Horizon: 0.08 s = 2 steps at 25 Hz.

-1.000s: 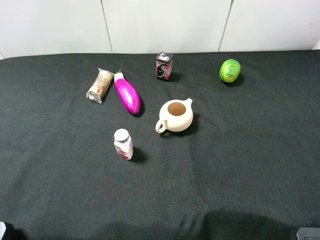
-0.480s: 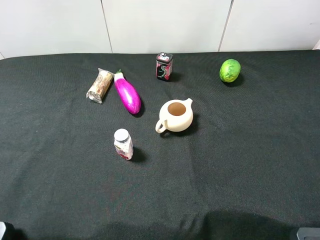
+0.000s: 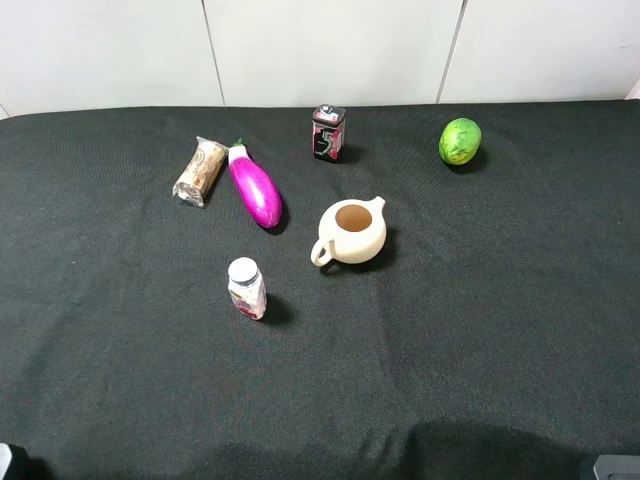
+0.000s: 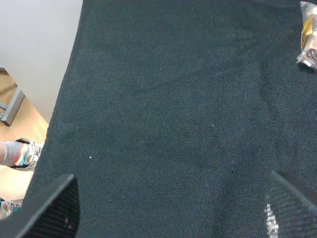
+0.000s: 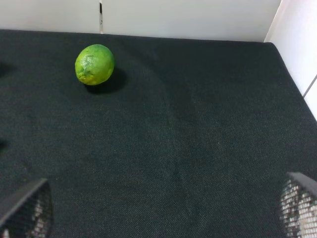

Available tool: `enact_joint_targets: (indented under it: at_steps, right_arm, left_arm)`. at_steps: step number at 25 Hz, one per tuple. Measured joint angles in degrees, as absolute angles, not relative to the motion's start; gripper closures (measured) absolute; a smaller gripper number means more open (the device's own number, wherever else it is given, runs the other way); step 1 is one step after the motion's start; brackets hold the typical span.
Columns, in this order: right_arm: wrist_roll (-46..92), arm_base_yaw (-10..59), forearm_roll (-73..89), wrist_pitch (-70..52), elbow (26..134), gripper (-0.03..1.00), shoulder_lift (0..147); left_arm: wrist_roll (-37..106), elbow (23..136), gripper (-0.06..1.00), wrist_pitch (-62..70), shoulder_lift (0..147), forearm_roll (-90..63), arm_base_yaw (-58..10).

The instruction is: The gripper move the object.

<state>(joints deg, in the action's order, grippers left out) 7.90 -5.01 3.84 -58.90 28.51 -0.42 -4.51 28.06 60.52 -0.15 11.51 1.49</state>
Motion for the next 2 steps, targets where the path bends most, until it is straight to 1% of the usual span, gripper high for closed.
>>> enact_joint_targets:
  at_steps: [2]
  right_arm:
    - [7.9, -5.0, 3.8, -58.9, 28.5, 0.27, -0.4]
  left_arm:
    - [-4.5, 28.1, 0.15, 60.5, -0.1, 11.5, 1.5]
